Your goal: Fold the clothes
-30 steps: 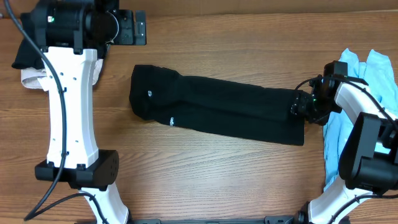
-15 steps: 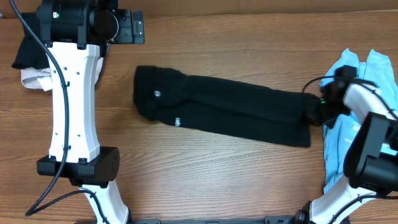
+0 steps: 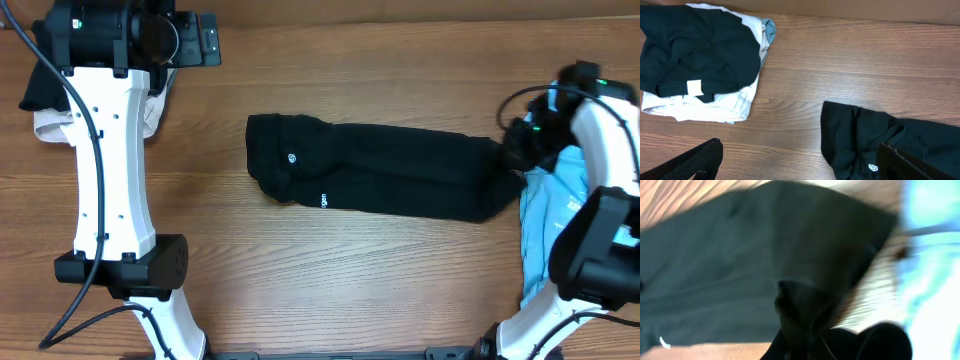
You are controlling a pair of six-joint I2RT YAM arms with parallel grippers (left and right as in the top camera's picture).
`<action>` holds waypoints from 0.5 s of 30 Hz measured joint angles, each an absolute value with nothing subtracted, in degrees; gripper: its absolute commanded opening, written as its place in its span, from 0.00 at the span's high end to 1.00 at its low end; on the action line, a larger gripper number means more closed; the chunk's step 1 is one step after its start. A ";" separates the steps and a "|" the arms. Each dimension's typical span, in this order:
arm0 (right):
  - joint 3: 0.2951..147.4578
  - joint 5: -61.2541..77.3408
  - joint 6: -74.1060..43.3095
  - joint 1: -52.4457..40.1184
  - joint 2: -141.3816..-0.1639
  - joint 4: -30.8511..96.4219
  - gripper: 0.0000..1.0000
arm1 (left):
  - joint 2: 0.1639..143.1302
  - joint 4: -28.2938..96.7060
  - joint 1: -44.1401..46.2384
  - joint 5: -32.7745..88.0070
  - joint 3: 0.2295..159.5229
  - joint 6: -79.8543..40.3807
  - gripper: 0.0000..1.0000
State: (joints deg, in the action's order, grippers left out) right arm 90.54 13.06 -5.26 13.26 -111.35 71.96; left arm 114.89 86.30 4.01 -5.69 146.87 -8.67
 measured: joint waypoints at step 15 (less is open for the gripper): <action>90.54 10.11 -10.74 -7.90 -111.35 63.88 0.96 | 117.60 86.78 4.01 -4.12 146.74 -8.67 0.00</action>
